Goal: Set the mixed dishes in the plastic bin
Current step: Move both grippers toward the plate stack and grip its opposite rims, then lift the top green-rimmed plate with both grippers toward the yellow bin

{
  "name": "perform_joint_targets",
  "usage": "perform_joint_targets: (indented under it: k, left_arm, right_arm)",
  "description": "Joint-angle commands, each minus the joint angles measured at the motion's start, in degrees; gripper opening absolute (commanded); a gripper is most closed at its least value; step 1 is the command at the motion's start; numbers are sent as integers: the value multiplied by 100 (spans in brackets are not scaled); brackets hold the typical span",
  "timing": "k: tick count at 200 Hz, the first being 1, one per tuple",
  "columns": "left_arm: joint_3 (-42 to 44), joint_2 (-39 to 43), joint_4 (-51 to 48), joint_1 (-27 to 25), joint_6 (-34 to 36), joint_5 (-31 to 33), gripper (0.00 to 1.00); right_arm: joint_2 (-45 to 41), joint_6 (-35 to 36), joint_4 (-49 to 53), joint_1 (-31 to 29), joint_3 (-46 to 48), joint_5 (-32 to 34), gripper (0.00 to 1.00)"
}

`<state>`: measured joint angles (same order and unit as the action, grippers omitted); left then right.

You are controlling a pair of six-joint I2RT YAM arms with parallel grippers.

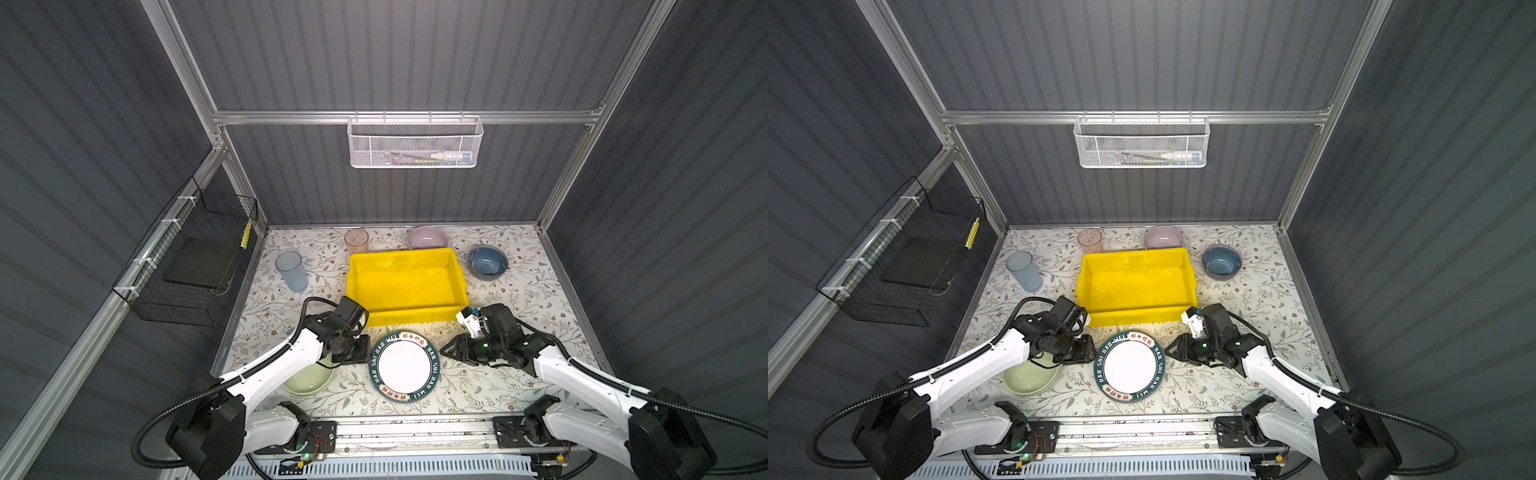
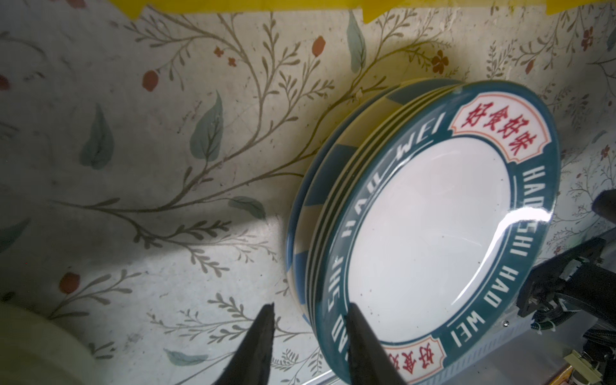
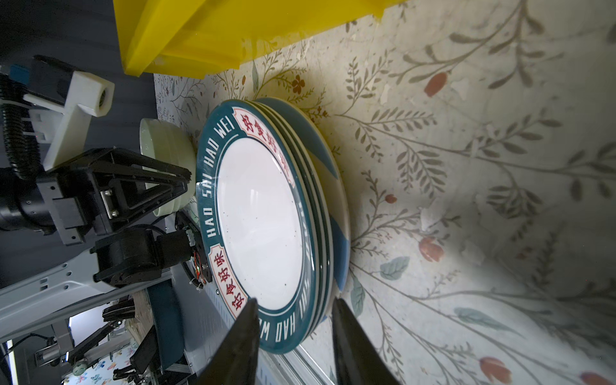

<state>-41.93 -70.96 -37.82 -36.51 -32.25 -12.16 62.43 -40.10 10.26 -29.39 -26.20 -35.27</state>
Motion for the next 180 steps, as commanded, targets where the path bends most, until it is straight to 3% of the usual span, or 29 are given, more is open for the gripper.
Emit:
perform_joint_targets:
  k: [1,86,180]
  left_arm:
    - [62,-139,154,-66,82,3,35]
    - [36,-557,292,-101,162,-32,21]
    - [71,-757,412,-119,120,-50,15]
  right_arm:
    - [129,-33,-232,-75,58,-152,36]
    - [642,-81,-475,-218,18,-252,33]
    - [841,-218,-849,-310,-69,-546,30]
